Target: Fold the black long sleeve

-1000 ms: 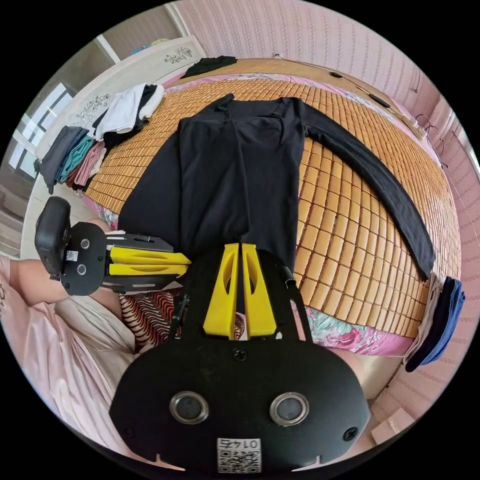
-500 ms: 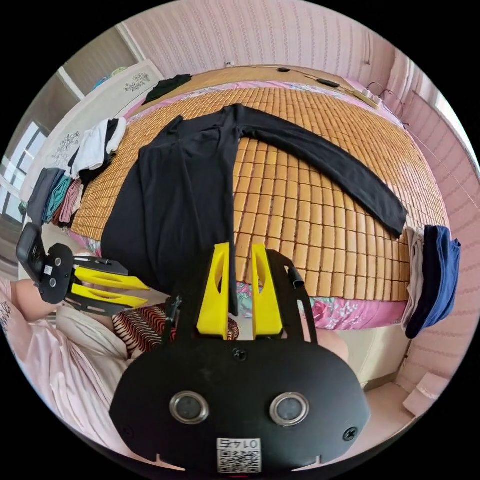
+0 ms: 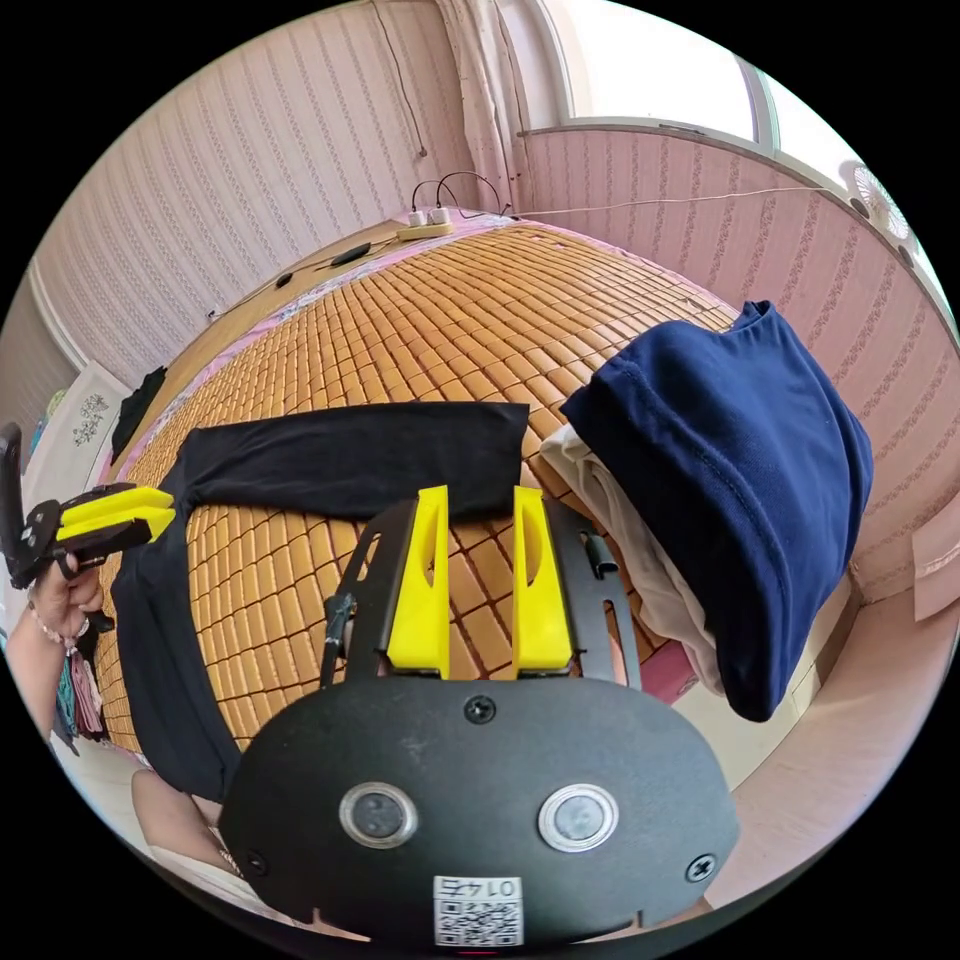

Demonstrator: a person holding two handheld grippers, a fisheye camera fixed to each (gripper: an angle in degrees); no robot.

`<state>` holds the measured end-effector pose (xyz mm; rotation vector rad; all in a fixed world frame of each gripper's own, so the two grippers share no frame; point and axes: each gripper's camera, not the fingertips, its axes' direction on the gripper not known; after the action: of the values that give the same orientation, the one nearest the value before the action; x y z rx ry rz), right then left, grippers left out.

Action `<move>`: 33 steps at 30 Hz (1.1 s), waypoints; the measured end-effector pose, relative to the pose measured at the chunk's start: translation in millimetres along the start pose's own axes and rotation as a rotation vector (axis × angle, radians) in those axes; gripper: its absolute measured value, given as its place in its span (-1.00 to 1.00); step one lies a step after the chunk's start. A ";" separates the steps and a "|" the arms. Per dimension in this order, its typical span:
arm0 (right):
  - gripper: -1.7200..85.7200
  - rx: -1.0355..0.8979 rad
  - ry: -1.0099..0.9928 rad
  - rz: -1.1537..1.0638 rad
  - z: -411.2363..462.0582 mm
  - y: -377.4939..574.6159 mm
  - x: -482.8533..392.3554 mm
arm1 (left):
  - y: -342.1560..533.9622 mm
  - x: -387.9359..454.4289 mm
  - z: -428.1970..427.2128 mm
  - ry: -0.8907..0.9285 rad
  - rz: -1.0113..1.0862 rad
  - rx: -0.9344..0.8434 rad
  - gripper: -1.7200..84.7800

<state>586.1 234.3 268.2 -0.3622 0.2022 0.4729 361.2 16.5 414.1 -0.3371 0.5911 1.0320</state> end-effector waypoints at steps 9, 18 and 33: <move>-0.95 -0.003 -0.023 0.028 -0.5 10.7 21.6 | -94.5 0.5 64.1 -0.123 0.087 -0.097 -0.78; -0.97 0.076 -0.166 0.015 -15.1 25.8 22.7 | -92.9 -5.6 82.3 -0.120 0.110 -0.193 -0.95; -0.96 0.525 -0.915 -0.655 -185.3 49.9 -173.5 | 150.5 -124.3 -199.9 -0.147 -0.353 0.334 -0.98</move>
<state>391.3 133.7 130.9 0.3242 -0.6634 -0.1044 122.6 -103.2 331.6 -0.0651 0.5367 0.5992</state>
